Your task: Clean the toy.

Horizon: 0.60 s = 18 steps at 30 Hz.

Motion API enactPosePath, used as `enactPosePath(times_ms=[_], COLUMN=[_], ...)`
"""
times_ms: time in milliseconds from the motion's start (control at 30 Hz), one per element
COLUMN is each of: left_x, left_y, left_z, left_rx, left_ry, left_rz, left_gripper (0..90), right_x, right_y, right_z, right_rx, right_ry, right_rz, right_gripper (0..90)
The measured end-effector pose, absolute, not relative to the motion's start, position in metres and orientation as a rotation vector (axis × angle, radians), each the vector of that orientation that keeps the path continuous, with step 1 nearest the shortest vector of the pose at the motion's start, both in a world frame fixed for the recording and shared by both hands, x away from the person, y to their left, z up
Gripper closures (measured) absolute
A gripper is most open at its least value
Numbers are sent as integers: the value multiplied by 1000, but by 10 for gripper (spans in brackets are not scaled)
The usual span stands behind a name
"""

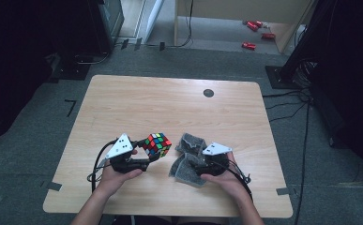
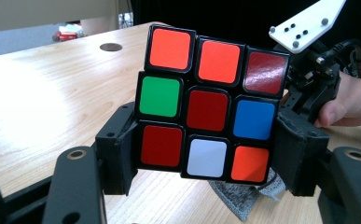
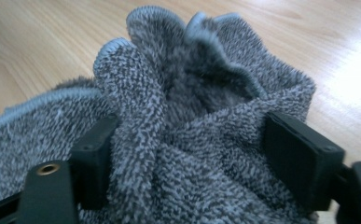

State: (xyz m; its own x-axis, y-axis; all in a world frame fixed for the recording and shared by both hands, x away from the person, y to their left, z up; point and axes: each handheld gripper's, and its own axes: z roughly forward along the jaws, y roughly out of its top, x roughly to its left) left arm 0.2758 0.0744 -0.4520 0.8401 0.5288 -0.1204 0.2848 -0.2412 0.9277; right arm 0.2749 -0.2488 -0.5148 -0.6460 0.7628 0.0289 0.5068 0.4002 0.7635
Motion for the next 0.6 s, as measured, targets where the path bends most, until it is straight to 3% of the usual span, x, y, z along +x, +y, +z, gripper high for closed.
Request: enactPosePath(times_ms=[133, 333, 500, 600], left_x=[276, 275, 271, 269], left_y=[69, 61, 54, 49], left_z=[-455, -459, -460, -462], left_rx=[1858, 1889, 1920, 1946], left_ry=[603, 582, 548, 530], left_rz=[254, 259, 281, 300], left_gripper=[341, 342, 342, 343], right_x=[272, 270, 262, 252], right_y=[-249, -258, -258, -259], right_z=[-518, -520, -510, -484], right_rx=[1113, 1198, 1250, 1267], right_ry=[2327, 2249, 2169, 2076], right_rz=[1094, 1129, 1133, 1279], right_gripper=[361, 691, 745, 743])
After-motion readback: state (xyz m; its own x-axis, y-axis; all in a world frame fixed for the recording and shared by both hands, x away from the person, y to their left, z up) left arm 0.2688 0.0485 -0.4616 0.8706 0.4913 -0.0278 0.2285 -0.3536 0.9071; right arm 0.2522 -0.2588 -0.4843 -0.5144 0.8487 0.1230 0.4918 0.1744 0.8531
